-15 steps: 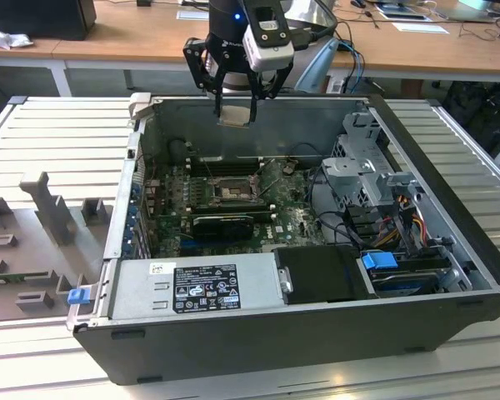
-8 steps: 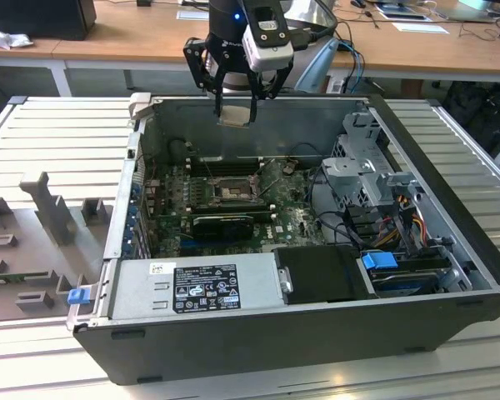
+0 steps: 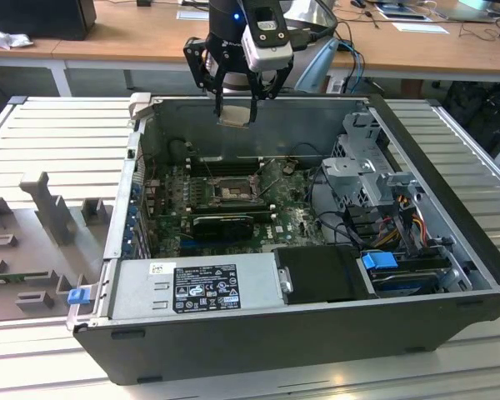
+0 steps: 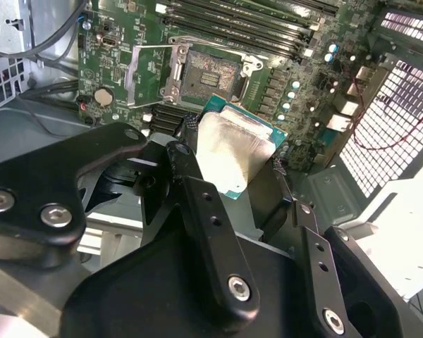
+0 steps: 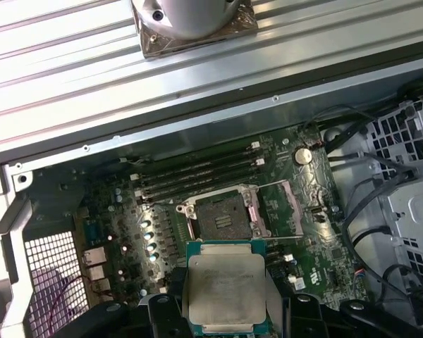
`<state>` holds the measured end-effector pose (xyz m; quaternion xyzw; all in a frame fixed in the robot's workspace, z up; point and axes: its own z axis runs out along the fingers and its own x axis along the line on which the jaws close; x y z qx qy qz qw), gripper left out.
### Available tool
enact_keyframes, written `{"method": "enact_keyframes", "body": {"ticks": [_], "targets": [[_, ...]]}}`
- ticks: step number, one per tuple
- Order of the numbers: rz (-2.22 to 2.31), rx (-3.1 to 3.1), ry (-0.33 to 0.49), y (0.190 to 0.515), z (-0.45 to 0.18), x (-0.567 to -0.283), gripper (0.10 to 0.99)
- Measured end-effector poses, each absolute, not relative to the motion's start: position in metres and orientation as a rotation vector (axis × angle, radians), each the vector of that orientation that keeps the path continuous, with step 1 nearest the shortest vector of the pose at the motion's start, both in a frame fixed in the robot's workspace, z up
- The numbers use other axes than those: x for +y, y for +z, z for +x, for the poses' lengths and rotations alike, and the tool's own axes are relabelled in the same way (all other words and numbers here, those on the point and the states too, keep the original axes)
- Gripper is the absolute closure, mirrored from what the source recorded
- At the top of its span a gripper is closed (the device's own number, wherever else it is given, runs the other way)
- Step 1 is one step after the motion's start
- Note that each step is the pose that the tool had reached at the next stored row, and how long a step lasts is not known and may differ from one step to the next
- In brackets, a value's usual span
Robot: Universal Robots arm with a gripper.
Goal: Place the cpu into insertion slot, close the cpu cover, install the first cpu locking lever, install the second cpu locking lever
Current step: 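Place the cpu into insertion slot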
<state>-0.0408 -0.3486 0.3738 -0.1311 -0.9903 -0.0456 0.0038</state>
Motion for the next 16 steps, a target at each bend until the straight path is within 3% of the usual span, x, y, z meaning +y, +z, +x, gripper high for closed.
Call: {"method": "enact_keyframes", "body": {"ticks": [16], "targets": [[-0.444,-3.1,-0.143,0.3738,-0.0407,-0.3486,0.557]]}}
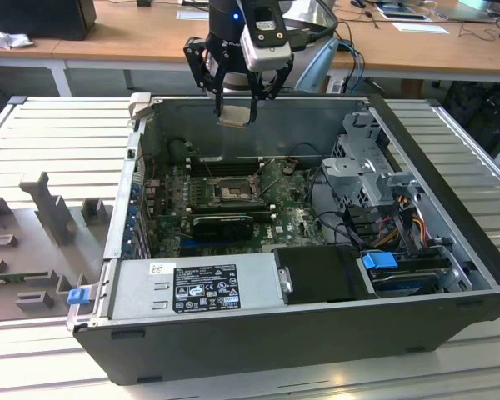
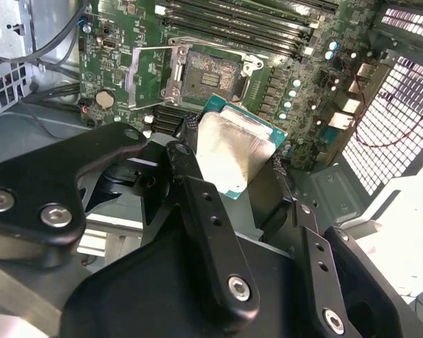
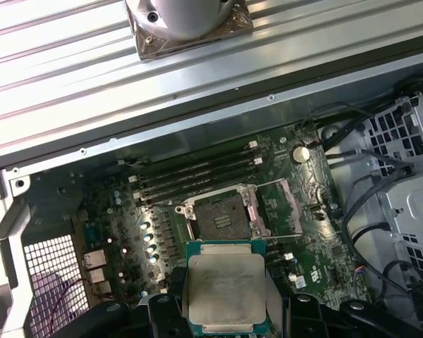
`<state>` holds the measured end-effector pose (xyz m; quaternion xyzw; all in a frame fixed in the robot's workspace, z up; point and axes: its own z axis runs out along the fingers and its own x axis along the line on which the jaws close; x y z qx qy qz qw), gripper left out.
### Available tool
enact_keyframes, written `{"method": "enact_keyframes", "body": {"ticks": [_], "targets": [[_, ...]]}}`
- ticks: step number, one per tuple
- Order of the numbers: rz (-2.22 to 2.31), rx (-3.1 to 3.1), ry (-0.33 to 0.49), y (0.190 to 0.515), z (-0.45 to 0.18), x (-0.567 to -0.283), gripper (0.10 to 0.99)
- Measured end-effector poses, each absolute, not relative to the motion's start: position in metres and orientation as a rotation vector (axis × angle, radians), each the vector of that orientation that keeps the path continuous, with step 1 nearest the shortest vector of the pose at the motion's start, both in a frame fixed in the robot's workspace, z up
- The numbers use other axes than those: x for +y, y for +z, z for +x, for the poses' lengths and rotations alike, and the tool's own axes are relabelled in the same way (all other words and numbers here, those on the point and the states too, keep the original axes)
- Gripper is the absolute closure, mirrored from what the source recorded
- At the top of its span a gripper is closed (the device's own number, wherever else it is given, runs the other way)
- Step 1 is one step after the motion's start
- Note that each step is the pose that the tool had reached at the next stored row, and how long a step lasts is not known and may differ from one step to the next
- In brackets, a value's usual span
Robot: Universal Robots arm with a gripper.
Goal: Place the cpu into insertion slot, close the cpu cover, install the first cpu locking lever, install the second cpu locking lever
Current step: 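Place the cpu into insertion slot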
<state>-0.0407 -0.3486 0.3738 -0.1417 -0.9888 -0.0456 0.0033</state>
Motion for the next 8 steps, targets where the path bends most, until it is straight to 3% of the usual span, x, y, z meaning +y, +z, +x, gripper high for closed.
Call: {"method": "enact_keyframes", "body": {"ticks": [8], "targets": [[-0.46,-3.098,-0.143,0.3738,-0.0407,-0.3486,0.557]]}}
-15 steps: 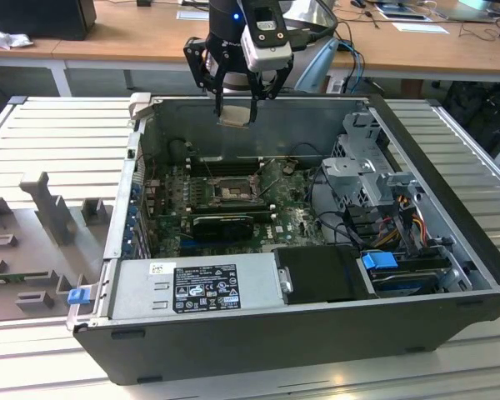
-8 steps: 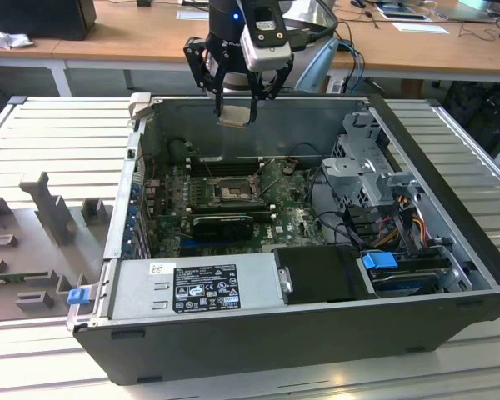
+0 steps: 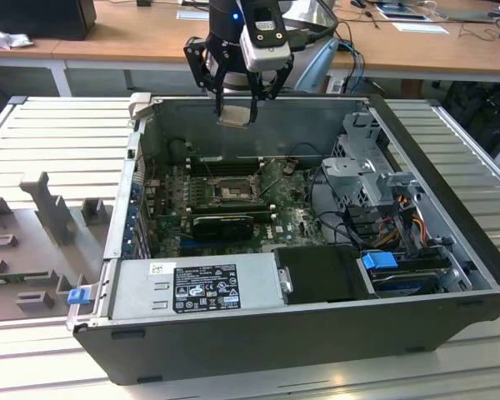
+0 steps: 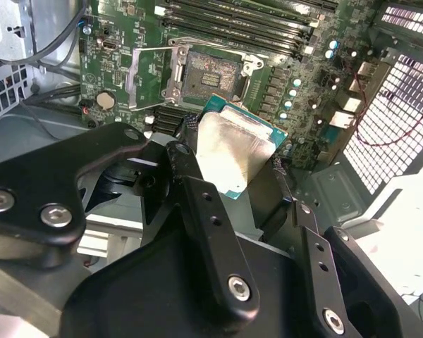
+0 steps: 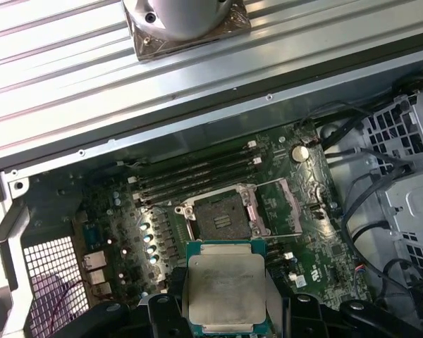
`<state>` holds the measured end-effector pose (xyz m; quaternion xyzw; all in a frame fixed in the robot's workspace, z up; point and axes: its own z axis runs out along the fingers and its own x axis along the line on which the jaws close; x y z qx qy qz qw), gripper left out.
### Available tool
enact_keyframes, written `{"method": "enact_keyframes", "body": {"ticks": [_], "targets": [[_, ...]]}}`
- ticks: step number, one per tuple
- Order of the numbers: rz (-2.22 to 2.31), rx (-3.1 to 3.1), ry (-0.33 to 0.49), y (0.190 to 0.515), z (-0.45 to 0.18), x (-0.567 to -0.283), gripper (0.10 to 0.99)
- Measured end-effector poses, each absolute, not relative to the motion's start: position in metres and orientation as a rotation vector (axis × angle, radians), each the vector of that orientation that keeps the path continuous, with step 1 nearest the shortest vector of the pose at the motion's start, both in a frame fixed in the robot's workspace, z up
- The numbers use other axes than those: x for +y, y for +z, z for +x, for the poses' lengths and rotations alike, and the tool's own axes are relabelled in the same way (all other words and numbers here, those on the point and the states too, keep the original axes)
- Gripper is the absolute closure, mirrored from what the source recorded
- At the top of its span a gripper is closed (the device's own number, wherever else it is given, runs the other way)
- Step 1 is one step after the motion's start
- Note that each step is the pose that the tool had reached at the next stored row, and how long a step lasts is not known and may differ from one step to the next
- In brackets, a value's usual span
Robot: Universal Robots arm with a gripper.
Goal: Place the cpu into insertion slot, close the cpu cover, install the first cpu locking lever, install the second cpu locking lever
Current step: 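Place the cpu into insertion slot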
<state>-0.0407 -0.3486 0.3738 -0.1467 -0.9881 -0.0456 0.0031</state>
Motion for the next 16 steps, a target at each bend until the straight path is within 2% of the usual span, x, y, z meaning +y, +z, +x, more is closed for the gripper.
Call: {"method": "enact_keyframes", "body": {"ticks": [16], "targets": [[-0.493,-3.094,-0.143,0.3738,-0.0408,-0.3486,0.557]]}}
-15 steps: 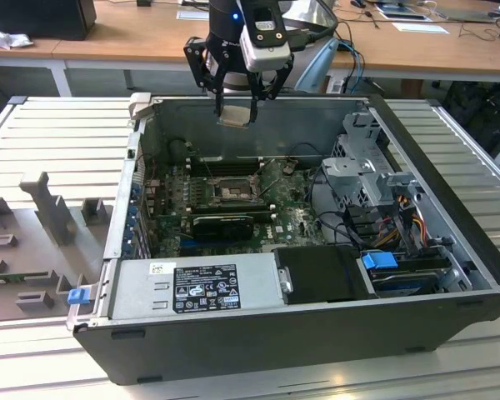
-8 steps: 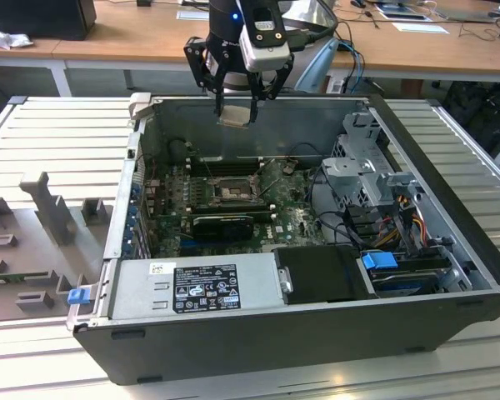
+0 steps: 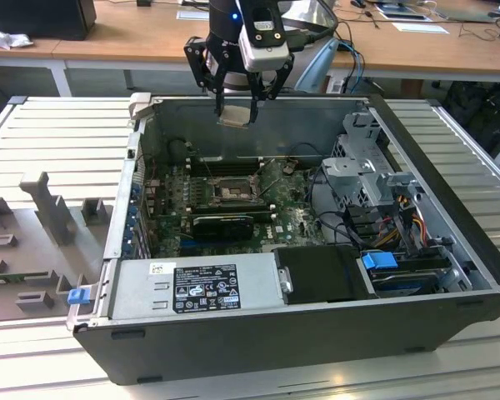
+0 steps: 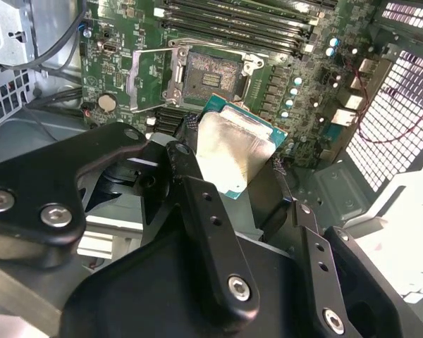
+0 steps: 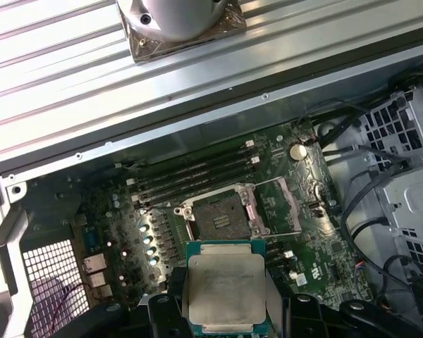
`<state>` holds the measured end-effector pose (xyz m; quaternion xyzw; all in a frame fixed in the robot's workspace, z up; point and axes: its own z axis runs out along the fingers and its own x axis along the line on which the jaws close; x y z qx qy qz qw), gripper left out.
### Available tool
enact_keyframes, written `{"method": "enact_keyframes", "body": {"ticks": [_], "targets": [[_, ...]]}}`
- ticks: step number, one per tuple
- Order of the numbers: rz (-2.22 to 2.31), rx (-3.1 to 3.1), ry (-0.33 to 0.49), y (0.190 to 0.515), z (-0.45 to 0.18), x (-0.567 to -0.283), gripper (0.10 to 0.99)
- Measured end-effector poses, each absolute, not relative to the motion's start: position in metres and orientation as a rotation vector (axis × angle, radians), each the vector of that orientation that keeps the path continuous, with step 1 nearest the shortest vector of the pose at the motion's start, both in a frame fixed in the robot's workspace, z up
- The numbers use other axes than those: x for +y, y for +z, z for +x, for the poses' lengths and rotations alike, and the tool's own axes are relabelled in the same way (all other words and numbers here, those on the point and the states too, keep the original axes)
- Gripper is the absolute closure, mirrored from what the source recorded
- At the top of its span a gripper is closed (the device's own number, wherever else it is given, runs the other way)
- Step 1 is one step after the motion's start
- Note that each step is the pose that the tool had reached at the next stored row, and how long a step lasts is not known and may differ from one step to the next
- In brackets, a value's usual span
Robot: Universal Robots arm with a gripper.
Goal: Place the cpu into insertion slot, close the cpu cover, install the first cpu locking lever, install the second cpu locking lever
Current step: 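Place the cpu into insertion slot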
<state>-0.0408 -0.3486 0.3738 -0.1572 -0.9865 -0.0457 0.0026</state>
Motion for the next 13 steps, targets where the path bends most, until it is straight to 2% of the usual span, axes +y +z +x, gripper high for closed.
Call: {"method": "enact_keyframes", "body": {"ticks": [13], "targets": [[-0.521,-3.09,-0.143,0.3738,-0.0408,-0.3486,0.557]]}}
